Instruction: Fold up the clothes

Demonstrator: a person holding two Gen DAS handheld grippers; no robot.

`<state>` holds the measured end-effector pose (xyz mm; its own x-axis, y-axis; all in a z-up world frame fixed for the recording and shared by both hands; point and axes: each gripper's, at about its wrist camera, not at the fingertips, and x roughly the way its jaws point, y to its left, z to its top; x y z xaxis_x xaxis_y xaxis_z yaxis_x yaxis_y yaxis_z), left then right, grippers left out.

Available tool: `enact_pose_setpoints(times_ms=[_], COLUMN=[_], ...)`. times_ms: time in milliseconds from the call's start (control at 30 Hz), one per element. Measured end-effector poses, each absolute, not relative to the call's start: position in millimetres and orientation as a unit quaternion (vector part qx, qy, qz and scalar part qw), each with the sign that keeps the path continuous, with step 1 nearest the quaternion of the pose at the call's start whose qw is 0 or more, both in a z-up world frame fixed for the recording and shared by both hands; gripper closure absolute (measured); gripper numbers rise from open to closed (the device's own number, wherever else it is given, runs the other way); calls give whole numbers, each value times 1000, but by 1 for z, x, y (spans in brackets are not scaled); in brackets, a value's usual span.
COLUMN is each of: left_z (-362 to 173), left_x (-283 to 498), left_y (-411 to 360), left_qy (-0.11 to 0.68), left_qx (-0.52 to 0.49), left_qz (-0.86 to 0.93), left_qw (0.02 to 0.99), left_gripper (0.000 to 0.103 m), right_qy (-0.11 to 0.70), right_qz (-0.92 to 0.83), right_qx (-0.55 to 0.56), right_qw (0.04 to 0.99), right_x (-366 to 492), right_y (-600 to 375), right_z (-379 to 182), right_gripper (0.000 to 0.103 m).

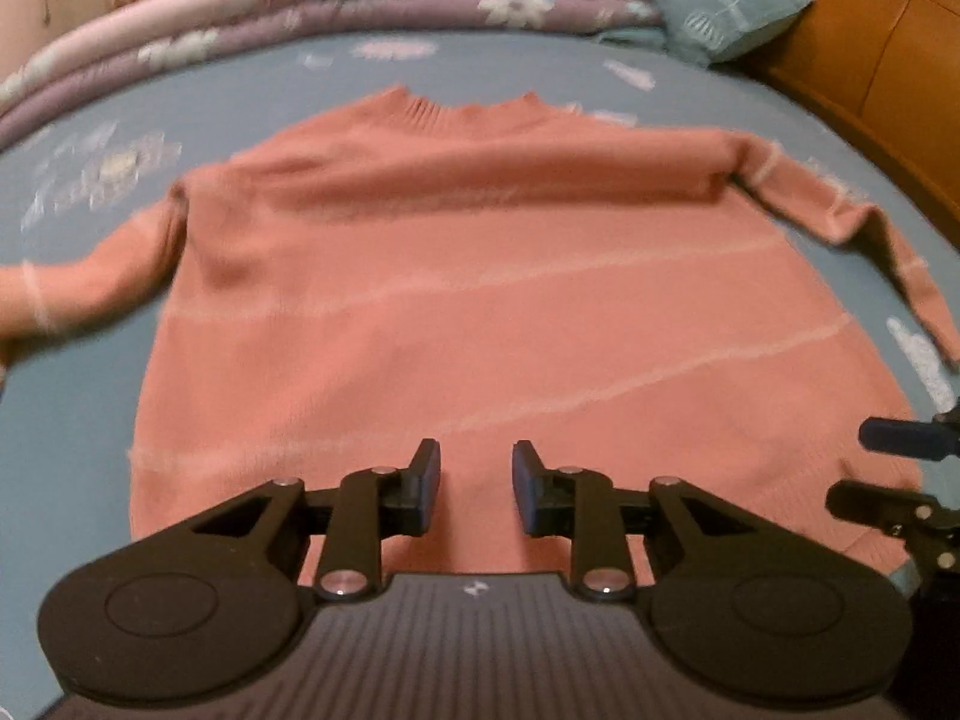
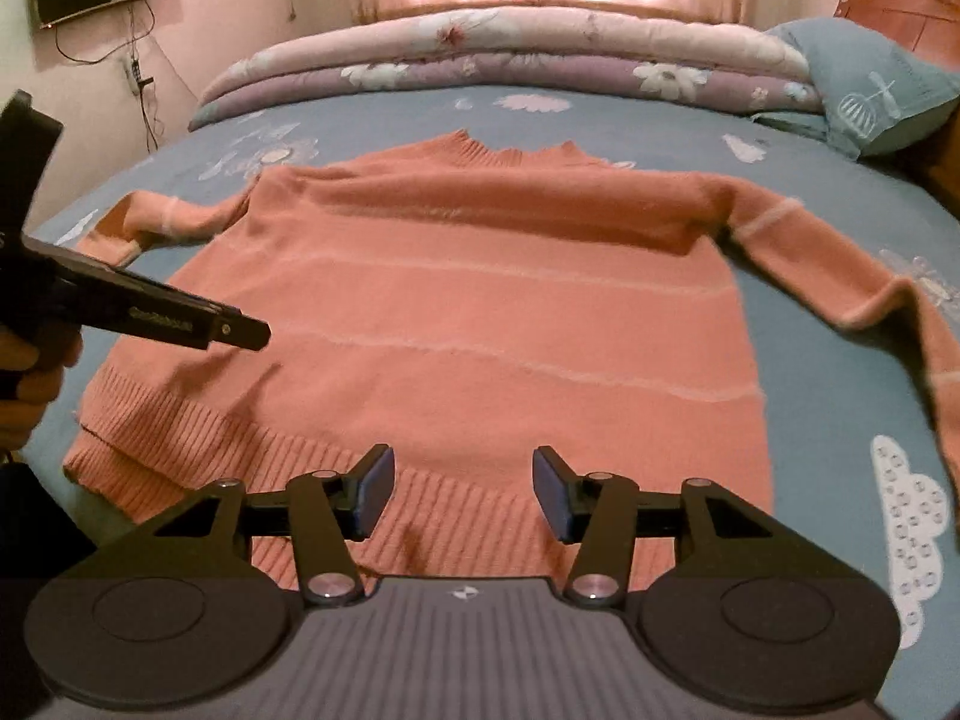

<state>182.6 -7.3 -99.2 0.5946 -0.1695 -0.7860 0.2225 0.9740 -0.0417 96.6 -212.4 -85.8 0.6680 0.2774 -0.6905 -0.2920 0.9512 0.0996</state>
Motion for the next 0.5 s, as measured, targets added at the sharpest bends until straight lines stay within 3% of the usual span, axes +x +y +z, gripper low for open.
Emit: enact_pose_setpoints(times_ms=[267,500], left_z=[-112,-93], left_x=[156,155], left_y=[12,14], left_qy=[436,439], left_qx=[15,35], left_qz=[-120,-129], left_qw=[892,889], left_gripper=[75,74], right_qy=[395,390], right_qz=[155,148], right_qx=[8,9], right_qw=[905,909], right_x=[84,83], right_y=[-224,-228], right_z=[-113,-99], right_gripper=[45,45])
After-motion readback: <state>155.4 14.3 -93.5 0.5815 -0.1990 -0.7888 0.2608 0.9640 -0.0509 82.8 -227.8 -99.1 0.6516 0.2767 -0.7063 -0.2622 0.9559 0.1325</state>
